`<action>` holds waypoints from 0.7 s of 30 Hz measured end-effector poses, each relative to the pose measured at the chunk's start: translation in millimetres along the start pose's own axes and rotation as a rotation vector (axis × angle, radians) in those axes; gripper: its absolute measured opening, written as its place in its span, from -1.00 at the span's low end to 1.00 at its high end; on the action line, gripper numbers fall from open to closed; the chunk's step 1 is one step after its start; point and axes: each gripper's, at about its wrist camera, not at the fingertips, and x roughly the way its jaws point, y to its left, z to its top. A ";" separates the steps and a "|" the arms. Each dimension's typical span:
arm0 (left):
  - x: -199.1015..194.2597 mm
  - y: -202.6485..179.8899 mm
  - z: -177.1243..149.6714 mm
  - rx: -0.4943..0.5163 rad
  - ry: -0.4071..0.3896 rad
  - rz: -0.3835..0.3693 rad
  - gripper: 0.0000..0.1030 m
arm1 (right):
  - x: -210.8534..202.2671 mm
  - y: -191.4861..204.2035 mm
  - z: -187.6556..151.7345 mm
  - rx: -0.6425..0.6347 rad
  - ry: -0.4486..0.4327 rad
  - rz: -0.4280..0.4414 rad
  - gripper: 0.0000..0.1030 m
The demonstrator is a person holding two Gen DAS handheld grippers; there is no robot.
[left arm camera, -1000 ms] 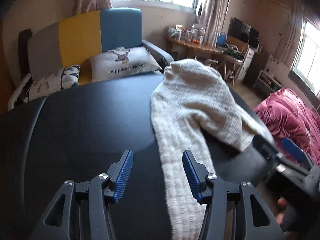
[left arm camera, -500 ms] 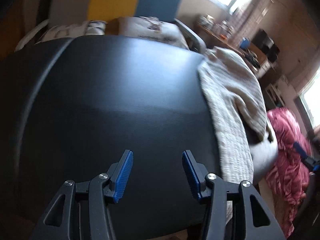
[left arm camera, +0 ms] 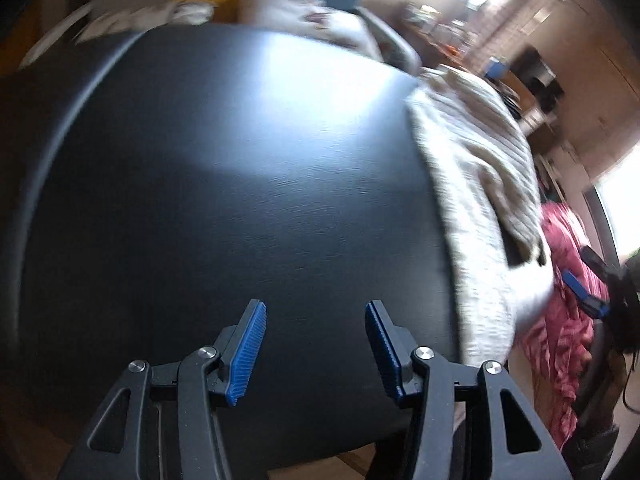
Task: Fold clothes
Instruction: 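Move the left gripper toward the cream sweater's sleeve cuff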
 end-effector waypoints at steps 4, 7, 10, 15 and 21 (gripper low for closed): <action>6.2 -32.0 20.5 0.060 0.009 -0.061 0.02 | -7.6 3.8 9.2 -0.043 -0.031 0.017 1.00; 19.7 -51.0 32.1 0.069 0.041 -0.110 -0.01 | -12.7 11.8 16.3 -0.062 -0.033 0.047 1.00; 22.0 -68.3 30.5 0.093 0.042 -0.137 -0.01 | -11.7 20.2 13.7 -0.074 -0.008 0.044 1.00; 23.9 -95.7 26.9 0.156 0.053 -0.144 -0.01 | -16.3 25.6 -4.6 -0.085 -0.011 0.047 1.00; 40.2 -122.0 27.1 0.226 0.052 -0.125 -0.02 | -33.6 34.1 -11.7 -0.112 -0.055 0.039 1.00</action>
